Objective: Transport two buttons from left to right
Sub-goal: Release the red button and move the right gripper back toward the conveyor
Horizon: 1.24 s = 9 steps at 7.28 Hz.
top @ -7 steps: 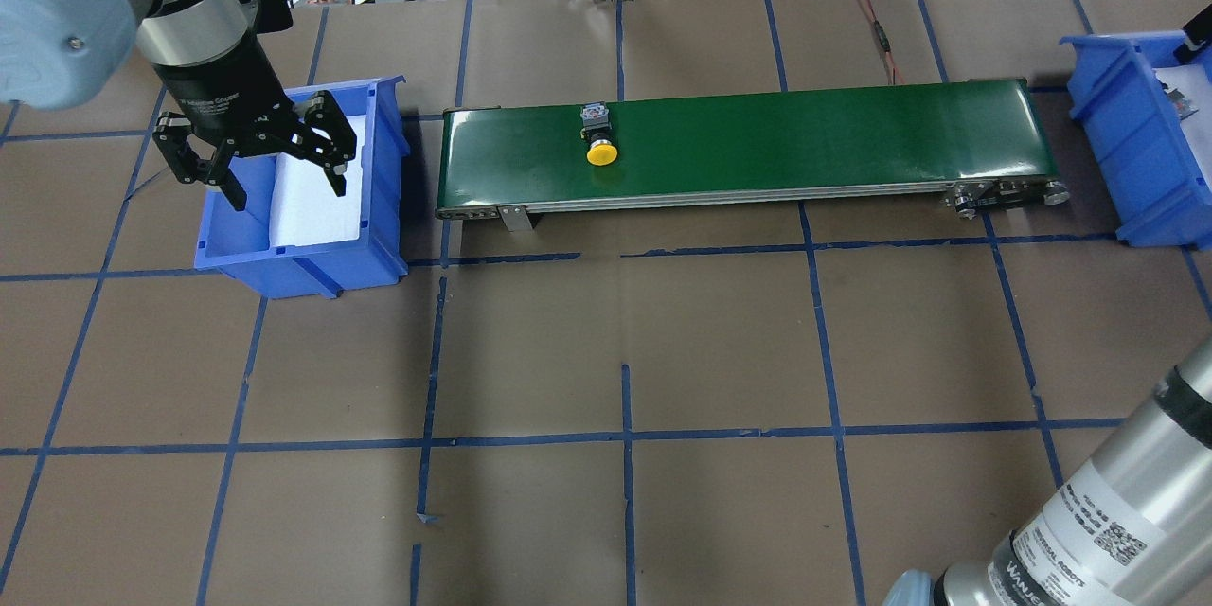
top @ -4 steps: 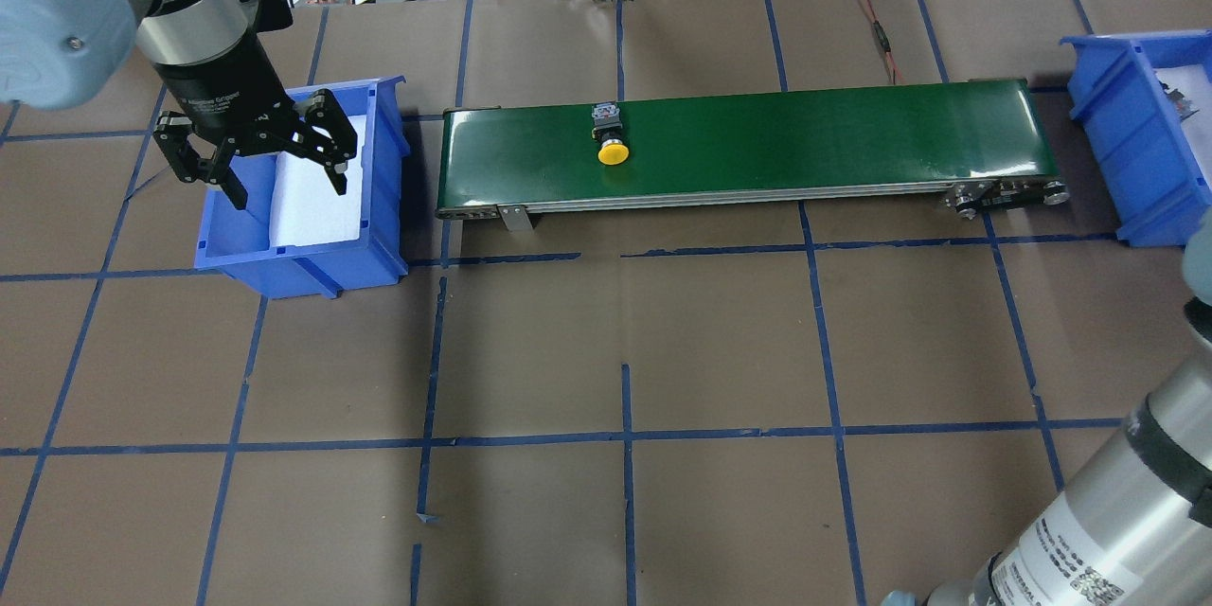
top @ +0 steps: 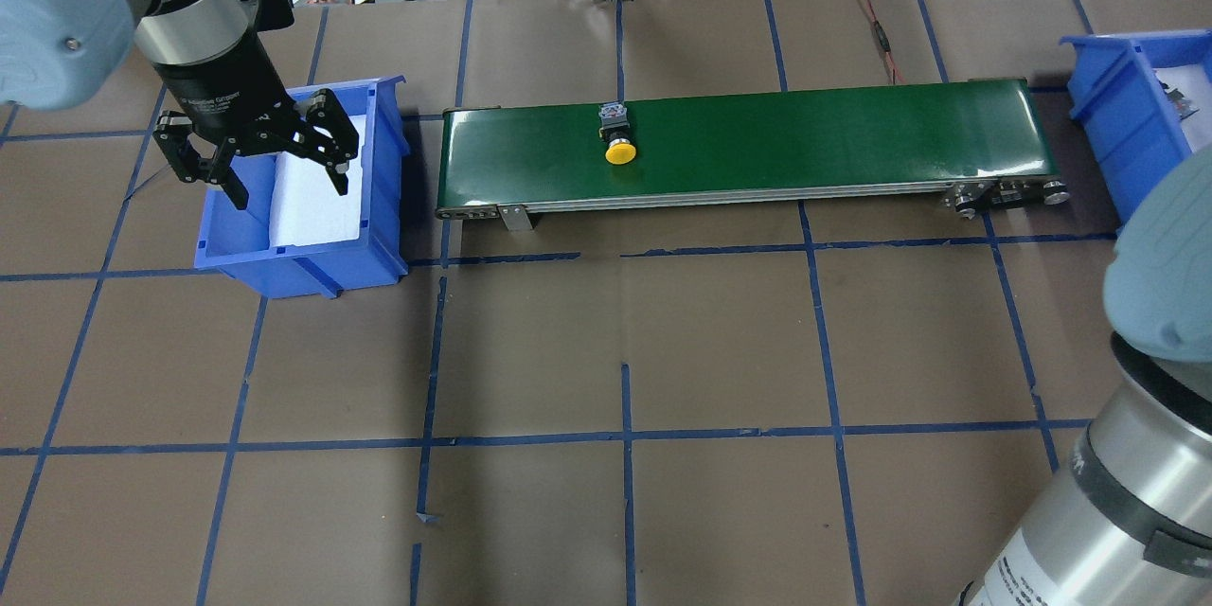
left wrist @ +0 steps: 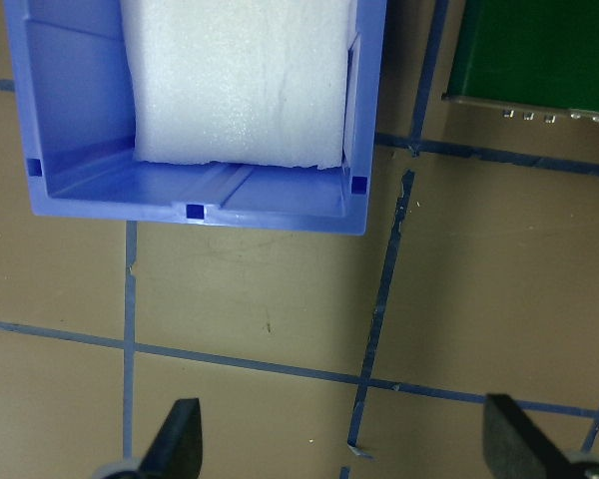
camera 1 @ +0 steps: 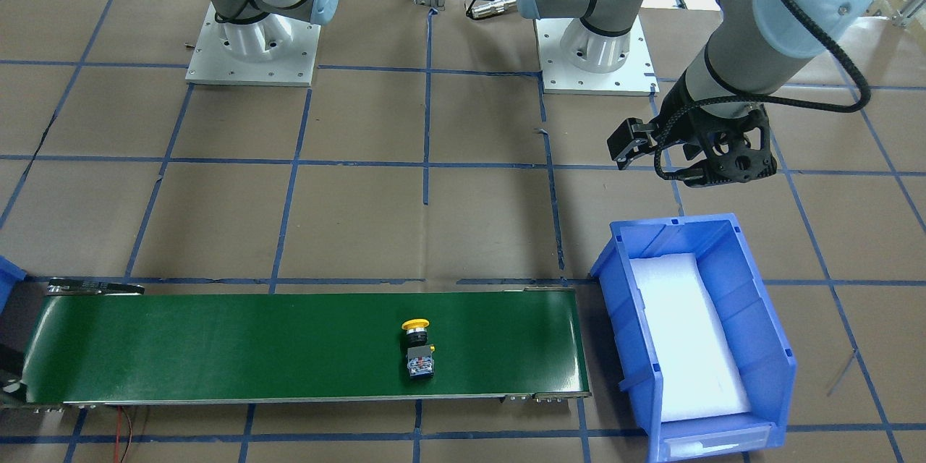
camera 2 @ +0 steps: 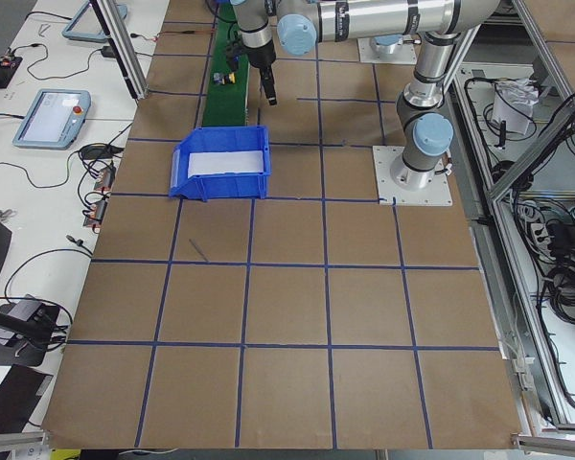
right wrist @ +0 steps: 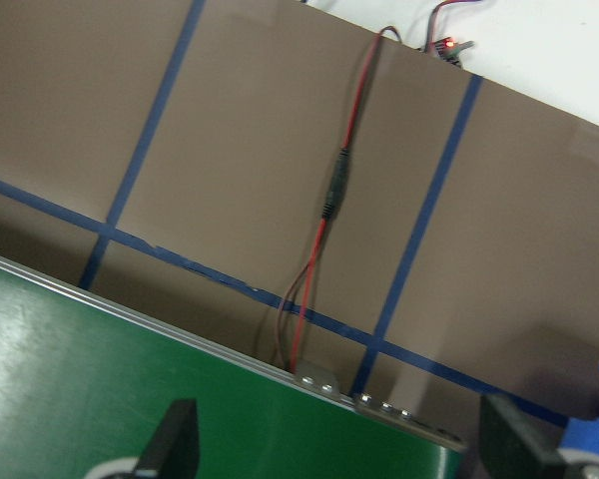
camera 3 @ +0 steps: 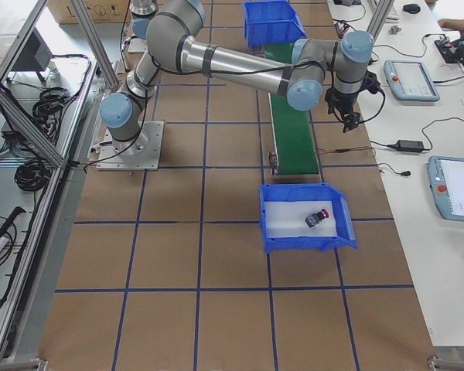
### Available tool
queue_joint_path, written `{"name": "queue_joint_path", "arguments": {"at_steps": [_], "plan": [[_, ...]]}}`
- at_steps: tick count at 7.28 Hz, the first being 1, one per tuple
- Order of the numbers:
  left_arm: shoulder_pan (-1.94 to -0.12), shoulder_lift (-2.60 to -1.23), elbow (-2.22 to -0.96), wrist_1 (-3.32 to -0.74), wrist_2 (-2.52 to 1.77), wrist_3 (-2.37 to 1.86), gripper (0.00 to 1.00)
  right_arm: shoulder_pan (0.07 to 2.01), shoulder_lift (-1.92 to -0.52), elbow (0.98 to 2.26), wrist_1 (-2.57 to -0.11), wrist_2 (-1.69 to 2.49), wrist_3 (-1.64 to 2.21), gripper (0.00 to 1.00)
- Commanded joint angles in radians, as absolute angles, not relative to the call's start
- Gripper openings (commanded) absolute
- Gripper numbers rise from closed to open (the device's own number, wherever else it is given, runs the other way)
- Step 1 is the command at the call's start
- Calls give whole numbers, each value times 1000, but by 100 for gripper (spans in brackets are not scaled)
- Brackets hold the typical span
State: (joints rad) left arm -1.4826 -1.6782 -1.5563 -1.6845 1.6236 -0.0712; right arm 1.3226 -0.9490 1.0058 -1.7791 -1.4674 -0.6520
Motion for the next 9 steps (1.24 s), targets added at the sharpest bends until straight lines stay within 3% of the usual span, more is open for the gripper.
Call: {"name": "queue_joint_path", "arguments": {"at_steps": [1, 7, 9], "plan": [[-1470, -1681, -1551, -1785, 1618, -77, 100, 1457, -942, 1052, -1824, -1470, -518, 100], [-1463, -1658, -1502, -1778, 1500, -150, 100, 1632, -965, 1284, -2022, -1477, -73, 100], [-1462, -1675, -1476, -1699, 1730, -131, 100, 1663, -974, 1308, -2007, -1480, -20, 100]]}}
